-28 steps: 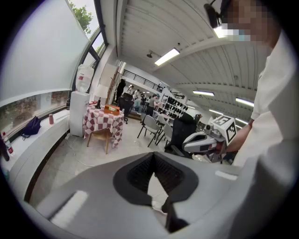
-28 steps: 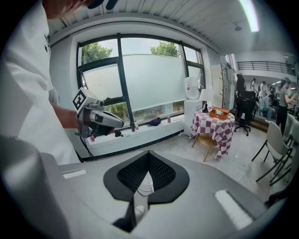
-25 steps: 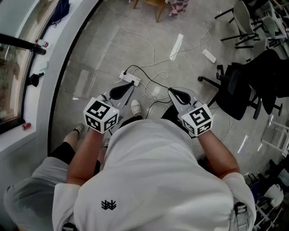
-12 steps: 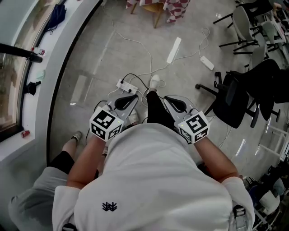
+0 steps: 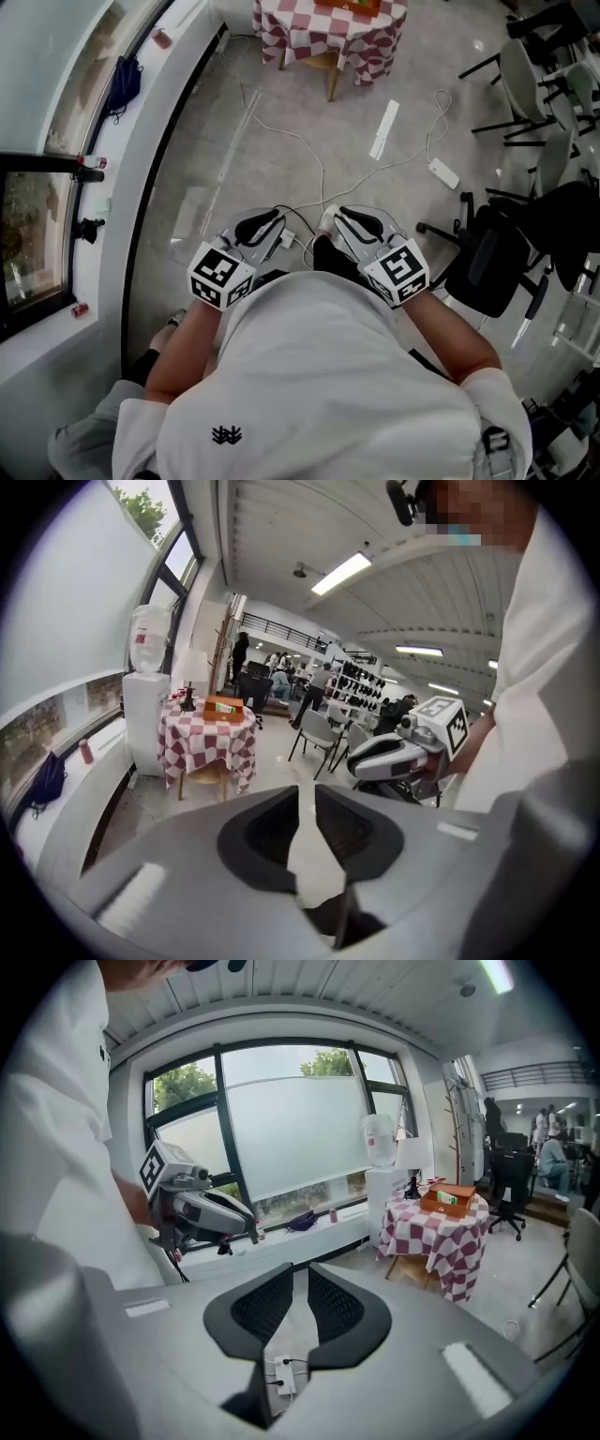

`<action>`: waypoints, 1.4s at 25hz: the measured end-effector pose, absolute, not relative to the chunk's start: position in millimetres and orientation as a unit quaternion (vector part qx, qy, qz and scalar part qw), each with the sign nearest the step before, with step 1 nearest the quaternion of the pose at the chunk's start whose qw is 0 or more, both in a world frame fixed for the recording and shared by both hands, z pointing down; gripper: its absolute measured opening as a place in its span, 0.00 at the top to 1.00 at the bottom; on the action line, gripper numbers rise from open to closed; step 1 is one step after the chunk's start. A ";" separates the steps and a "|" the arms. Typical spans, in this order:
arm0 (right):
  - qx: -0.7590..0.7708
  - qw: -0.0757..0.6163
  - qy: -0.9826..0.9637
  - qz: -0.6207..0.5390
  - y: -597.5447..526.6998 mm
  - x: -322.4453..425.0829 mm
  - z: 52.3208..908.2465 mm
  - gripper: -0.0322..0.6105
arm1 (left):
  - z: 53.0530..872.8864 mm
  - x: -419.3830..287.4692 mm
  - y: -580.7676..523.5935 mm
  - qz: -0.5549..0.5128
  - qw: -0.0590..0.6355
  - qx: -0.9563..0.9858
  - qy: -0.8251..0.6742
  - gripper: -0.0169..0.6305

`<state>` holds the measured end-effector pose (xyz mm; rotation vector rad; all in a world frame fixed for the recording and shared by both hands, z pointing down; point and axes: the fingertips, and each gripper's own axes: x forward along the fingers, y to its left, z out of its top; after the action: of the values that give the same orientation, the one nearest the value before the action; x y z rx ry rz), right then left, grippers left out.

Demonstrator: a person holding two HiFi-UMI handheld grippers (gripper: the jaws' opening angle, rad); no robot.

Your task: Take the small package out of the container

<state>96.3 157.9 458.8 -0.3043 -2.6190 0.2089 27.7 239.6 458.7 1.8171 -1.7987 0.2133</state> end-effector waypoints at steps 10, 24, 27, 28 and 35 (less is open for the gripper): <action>-0.045 0.229 -0.967 0.100 17.2 67.1 453.5 0.90 | 427.7 -26.2 87.2 0.108 0.236 0.717 -0.647 0.79; 0.114 0.232 -0.959 0.114 -128.7 -19.7 450.7 0.90 | 456.4 -177.1 -120.5 0.204 0.168 0.802 -0.535 0.79; 0.149 0.227 -0.954 0.125 -147.5 -47.5 443.5 0.89 | 461.3 -224.5 -167.0 0.234 0.152 0.813 -0.510 0.79; 0.160 0.224 -0.953 0.128 -153.4 -56.2 441.6 0.90 | 463.0 -239.4 -182.2 0.246 0.147 0.816 -0.502 0.79; 0.238 0.221 -0.933 0.153 -185.8 -95.7 445.9 0.89 | 504.1 -338.2 -284.1 0.351 0.098 0.821 -0.440 0.77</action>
<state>-95.7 -185.8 445.9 0.6585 -2.5790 0.4222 -338.2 -284.1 504.1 2.4305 -1.3017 1.0383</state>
